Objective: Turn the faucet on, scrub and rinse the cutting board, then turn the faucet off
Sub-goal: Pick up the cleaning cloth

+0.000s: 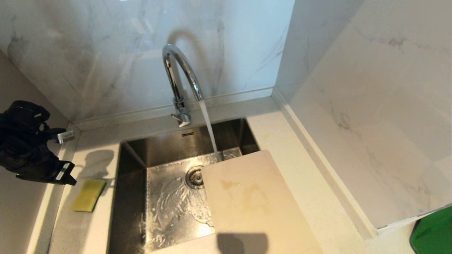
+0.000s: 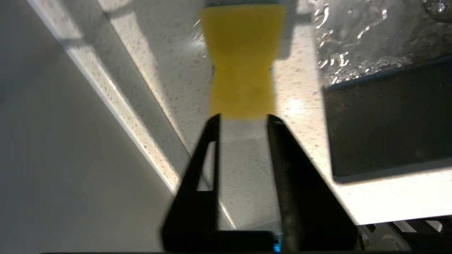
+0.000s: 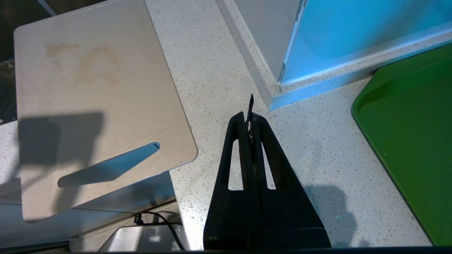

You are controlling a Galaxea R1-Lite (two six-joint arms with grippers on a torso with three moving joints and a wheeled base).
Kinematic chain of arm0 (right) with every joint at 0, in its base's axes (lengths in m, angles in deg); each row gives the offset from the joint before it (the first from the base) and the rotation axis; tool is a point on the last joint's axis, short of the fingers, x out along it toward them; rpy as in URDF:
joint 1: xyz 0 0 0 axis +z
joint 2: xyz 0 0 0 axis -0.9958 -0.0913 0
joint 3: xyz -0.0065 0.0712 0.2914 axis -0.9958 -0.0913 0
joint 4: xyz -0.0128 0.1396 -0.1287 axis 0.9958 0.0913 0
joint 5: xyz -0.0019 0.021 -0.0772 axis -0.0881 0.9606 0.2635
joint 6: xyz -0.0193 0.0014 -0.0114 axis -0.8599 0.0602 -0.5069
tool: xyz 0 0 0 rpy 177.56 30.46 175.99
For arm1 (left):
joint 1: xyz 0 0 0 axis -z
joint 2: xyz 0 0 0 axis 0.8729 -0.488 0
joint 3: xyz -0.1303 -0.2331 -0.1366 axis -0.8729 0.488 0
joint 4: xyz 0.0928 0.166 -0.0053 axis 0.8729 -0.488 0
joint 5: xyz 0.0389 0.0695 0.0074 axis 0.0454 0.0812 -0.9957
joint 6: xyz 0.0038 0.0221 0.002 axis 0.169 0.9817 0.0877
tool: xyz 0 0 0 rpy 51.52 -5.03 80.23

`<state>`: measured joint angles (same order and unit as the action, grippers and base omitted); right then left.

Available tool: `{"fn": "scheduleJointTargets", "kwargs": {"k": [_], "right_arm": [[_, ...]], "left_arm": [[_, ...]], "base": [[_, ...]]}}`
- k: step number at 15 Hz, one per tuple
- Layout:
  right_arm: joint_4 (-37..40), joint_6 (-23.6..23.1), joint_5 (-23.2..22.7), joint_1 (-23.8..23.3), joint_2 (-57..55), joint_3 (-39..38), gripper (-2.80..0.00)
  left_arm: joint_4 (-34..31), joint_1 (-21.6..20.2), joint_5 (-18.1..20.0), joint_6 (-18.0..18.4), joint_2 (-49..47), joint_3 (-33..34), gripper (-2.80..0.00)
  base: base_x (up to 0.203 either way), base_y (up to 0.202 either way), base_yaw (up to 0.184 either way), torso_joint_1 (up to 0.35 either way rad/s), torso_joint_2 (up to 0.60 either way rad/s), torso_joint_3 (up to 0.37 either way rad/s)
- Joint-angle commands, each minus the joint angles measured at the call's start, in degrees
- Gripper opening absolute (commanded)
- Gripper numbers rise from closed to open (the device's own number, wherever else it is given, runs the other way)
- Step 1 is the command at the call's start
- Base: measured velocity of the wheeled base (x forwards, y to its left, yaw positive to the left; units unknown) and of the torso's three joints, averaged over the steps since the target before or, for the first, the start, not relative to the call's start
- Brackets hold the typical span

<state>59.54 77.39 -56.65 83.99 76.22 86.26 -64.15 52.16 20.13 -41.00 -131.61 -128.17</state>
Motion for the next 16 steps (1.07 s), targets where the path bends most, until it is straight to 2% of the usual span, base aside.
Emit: {"fn": "scheduleJointTargets", "kwargs": {"k": [1, 3, 5, 8, 9, 16], "right_arm": [[0.01, 0.03, 0.00, -0.02, 0.00, 0.00, -2.80], [0.03, 0.02, -0.04, -0.01, 0.00, 0.00, -2.80], [0.02, 0.02, 0.01, -0.02, 0.00, 0.00, -2.80], [0.03, -0.03, -0.04, -0.02, 0.00, 0.00, -2.80], [-0.05, 0.06, 0.02, -0.02, 0.00, 0.00, -2.80], [0.02, 0.04, -0.01, -0.02, 0.00, 0.00, -2.80]], "left_arm": [[-0.23, -2.11, 0.02, 0.26, -2.74, -0.01, 0.00], [-0.35, -3.53, 0.02, 2.80, -3.41, 0.45, 0.00], [-0.18, -3.67, 0.22, 2.96, -3.41, 1.09, 0.00], [-0.33, -3.64, 6.11, 3.00, -3.32, 1.65, 0.00], [-0.35, -3.59, 6.84, 3.32, -3.24, 1.92, 0.00], [1.55, -2.56, 7.93, 5.82, -5.52, 2.06, 0.00]], "base": [[0.000, 0.000, 0.000, 0.000, 0.00, 0.000], [0.000, 0.000, 0.000, 0.000, 0.00, 0.000], [0.000, 0.000, 0.000, 0.000, 0.00, 0.000], [0.000, 0.000, 0.000, 0.000, 0.00, 0.000], [0.000, 0.000, 0.000, 0.000, 0.00, 0.000], [0.000, 0.000, 0.000, 0.000, 0.00, 0.000]]}}
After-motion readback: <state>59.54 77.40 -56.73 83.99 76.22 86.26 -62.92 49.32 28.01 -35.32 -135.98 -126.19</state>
